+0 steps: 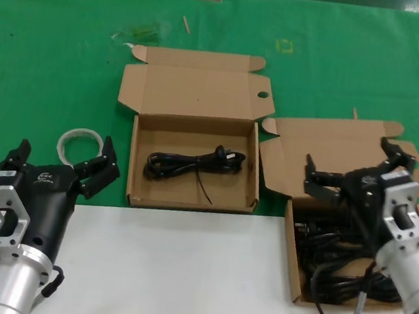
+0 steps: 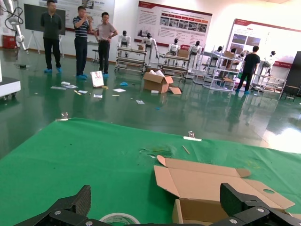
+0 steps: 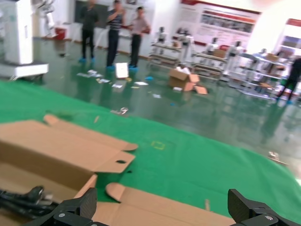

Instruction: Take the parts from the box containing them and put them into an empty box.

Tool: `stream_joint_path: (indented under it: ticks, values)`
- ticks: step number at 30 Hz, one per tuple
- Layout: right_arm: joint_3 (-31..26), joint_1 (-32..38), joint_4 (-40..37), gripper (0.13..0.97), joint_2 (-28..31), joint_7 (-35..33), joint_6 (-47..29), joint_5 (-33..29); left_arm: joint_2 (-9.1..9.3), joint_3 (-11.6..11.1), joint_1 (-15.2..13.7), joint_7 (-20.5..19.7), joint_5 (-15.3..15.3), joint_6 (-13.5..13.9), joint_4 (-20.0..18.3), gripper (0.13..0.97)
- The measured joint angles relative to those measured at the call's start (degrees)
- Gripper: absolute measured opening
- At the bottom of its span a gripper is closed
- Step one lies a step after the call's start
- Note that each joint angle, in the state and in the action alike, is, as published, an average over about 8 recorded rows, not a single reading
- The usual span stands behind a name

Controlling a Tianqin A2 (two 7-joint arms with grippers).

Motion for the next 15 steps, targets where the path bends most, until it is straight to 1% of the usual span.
stream_joint_path:
  ticks: [9, 15]
  values:
    - [2.3, -8.2, 10.6, 0.966, 1.8, 6.8, 5.2, 2.1, 0.0, 0.0, 0.0, 0.0, 0.0, 0.0, 0.0, 0.966]
    - [3.0, -10.4, 13.5, 0.966, 2.4, 8.8, 6.7, 2.6, 0.0, 0.0, 0.0, 0.0, 0.0, 0.0, 0.0, 0.966]
